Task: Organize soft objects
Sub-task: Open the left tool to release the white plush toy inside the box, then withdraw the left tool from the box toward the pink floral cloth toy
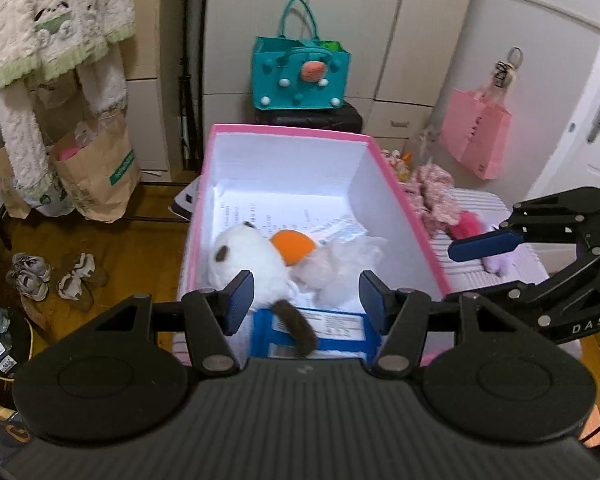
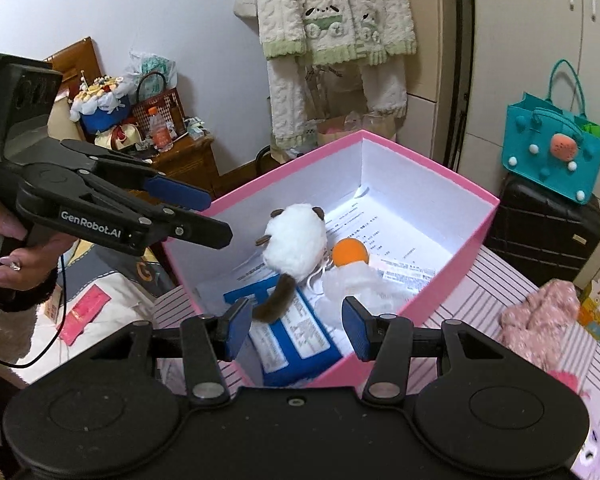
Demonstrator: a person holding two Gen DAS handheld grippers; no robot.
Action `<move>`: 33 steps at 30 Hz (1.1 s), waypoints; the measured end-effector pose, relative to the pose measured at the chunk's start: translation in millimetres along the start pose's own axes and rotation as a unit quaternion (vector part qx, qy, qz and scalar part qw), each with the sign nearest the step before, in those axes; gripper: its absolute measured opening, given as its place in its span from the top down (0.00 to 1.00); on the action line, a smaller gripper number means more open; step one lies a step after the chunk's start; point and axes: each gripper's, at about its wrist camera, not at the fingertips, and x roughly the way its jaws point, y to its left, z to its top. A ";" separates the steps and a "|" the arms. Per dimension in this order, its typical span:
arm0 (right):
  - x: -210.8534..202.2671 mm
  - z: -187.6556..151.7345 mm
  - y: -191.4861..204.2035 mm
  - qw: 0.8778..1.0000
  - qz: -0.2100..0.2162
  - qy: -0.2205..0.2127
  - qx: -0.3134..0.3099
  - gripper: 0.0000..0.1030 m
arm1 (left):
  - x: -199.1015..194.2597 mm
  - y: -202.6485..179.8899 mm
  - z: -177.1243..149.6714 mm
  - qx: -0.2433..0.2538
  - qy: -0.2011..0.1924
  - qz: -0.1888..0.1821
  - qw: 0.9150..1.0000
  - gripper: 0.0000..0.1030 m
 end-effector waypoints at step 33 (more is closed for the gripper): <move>-135.3 -117.8 -0.4 0.992 -0.108 -0.034 0.048 0.39 | -25.4 -140.5 -27.6 0.140 0.040 -0.102 0.984 0.37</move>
